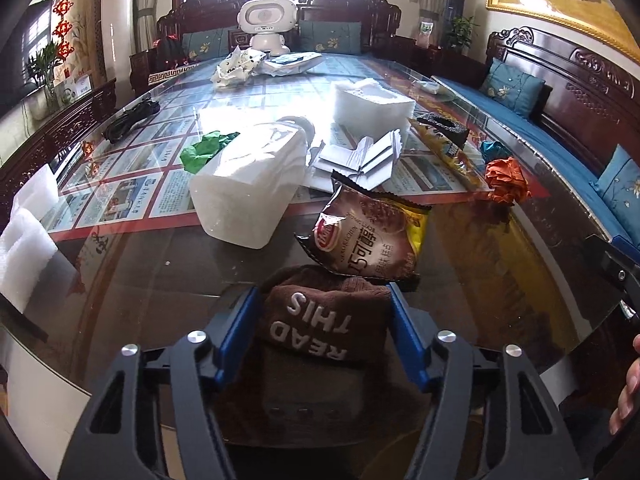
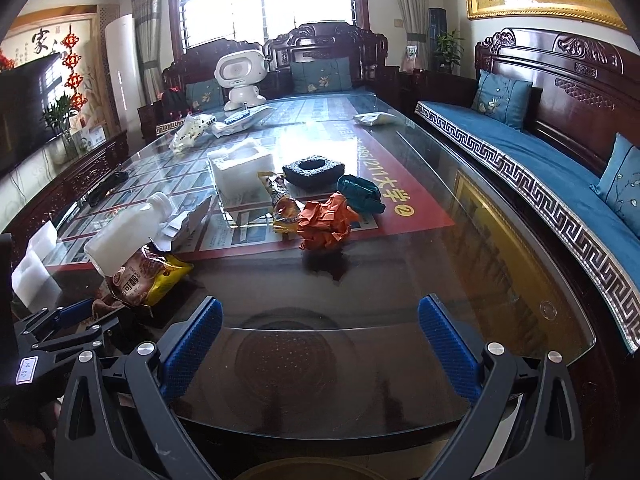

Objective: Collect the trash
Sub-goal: 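Grasp the brown cloth with the left gripper while the right grasps the brown wrapper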

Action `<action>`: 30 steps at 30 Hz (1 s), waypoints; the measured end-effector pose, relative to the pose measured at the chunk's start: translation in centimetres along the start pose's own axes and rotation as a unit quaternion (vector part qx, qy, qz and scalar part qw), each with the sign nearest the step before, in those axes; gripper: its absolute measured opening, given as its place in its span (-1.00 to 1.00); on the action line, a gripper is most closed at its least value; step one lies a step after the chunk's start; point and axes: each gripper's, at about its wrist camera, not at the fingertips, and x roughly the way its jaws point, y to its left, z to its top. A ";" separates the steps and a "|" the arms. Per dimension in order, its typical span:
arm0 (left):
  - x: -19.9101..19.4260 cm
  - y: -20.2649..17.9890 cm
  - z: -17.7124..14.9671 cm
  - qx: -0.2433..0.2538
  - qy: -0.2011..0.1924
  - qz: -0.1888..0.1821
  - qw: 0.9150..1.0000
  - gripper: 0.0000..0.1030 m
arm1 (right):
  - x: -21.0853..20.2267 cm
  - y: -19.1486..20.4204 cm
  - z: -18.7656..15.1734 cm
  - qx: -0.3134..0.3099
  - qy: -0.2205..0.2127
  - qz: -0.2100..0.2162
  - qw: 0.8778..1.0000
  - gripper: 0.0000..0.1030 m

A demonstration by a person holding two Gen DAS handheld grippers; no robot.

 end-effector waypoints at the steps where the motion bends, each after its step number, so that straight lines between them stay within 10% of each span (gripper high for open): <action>1: 0.0 0.1 0.0 -0.001 -0.001 0.001 1.000 0.07 | 0.0 0.0 0.0 -0.001 0.001 0.000 1.000 0.84; 7: -0.3 1.3 0.1 -0.009 -0.004 -0.006 1.000 -0.56 | 0.3 0.8 -0.1 -0.012 0.005 0.002 1.000 0.84; 30: -2.2 6.1 0.9 -0.030 -0.039 -0.023 0.999 -0.67 | 4.3 10.6 1.4 -0.061 0.029 0.085 0.994 0.84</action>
